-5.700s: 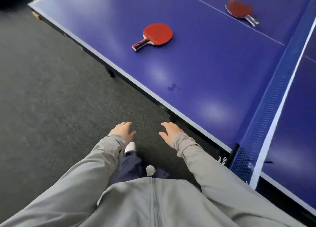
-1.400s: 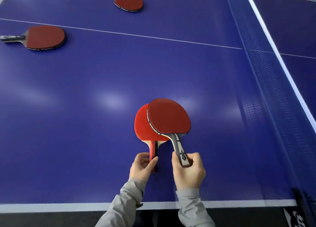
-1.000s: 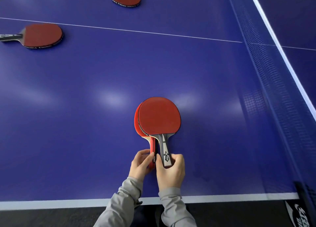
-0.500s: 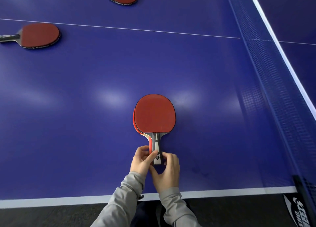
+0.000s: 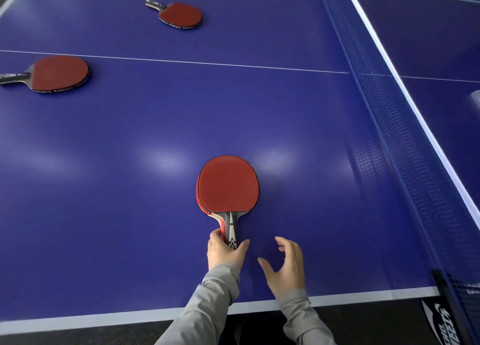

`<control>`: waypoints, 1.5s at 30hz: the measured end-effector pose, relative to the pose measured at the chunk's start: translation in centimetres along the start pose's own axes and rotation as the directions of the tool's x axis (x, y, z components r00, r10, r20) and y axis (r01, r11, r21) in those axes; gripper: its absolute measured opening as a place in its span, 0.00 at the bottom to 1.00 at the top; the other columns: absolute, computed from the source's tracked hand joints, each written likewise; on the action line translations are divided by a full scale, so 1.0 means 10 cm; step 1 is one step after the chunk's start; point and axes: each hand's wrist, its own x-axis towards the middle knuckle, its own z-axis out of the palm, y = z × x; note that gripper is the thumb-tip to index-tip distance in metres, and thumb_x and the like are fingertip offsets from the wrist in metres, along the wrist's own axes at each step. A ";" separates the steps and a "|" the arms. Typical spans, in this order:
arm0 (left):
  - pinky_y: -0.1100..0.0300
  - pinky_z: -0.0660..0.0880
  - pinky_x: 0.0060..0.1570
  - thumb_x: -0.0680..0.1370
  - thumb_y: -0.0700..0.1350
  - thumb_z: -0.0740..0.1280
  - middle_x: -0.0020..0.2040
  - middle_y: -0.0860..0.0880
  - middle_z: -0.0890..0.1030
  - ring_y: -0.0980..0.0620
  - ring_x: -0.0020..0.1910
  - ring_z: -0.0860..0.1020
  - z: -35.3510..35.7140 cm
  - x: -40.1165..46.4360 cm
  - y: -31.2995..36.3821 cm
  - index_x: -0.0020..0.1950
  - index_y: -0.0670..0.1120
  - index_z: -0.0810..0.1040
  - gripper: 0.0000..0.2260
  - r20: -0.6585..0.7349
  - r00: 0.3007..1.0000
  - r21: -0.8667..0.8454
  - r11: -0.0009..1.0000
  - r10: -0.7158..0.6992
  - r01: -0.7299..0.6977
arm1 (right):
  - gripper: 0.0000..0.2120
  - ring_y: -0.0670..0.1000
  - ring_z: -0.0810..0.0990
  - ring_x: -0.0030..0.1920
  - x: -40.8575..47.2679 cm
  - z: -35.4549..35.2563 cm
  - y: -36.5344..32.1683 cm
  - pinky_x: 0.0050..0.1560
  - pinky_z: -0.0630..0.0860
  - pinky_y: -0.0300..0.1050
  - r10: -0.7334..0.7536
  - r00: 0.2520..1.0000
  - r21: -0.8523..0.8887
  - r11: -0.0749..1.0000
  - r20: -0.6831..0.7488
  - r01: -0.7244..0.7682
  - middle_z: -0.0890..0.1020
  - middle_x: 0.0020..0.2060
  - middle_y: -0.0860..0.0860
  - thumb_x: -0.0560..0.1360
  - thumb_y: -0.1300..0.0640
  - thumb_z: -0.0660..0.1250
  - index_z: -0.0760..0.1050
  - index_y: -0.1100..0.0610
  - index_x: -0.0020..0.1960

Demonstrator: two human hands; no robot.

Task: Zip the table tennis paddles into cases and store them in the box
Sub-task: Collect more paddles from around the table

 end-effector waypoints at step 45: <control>0.61 0.69 0.29 0.71 0.43 0.68 0.33 0.48 0.77 0.49 0.31 0.74 0.00 -0.72 -0.10 0.43 0.47 0.73 0.05 0.056 0.947 0.247 0.915 0.315 -0.319 | 0.29 0.48 0.65 0.70 -0.74 -1.08 0.76 0.68 0.65 0.45 0.177 0.983 -0.369 0.911 -0.050 -0.183 0.67 0.69 0.49 0.73 0.46 0.66 0.60 0.51 0.71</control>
